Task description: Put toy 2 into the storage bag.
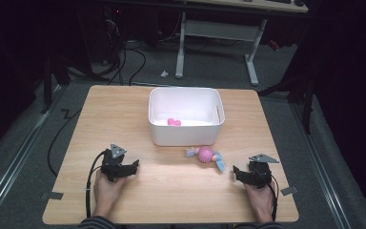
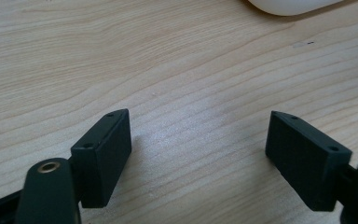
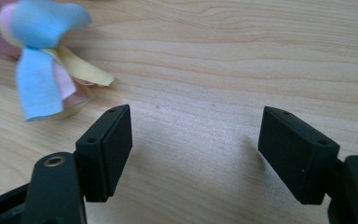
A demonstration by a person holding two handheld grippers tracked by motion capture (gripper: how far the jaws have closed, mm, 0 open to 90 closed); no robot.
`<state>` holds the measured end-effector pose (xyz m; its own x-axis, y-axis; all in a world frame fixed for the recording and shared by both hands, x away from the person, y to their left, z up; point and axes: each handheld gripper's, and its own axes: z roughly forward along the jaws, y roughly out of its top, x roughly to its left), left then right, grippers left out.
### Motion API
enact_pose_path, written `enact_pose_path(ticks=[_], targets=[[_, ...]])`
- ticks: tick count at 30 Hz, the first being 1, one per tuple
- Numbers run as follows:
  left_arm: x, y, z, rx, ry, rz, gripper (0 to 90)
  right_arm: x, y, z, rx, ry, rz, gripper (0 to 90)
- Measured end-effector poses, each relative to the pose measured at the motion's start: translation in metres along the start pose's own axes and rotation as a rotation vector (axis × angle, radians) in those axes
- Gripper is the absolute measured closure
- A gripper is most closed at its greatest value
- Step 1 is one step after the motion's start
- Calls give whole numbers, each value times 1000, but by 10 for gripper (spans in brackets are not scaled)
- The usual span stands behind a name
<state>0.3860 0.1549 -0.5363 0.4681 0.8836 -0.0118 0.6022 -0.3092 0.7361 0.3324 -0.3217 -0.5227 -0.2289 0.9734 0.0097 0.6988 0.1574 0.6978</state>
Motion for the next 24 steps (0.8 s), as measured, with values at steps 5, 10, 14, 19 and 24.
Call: enact_pose_path(ticks=[5, 10, 14, 19, 24], targets=[[0, 0, 0, 1, -6, 1, 220, 1, -2, -13, -26, 38, 9, 292], [0, 0, 0, 1, -8, 1, 212, 2, -5, -19, -41, 56, 4, 287], [0, 0, 0, 2, -6, 3, 212, 4, -8, -23, -42, 64, -4, 273], [0, 0, 0, 5, -5, 4, 206, 9, -11, -31, -48, 90, -34, 276], [0, 0, 1, 6, -5, 7, 191, 17, -11, -35, -51, 110, -56, 284]])
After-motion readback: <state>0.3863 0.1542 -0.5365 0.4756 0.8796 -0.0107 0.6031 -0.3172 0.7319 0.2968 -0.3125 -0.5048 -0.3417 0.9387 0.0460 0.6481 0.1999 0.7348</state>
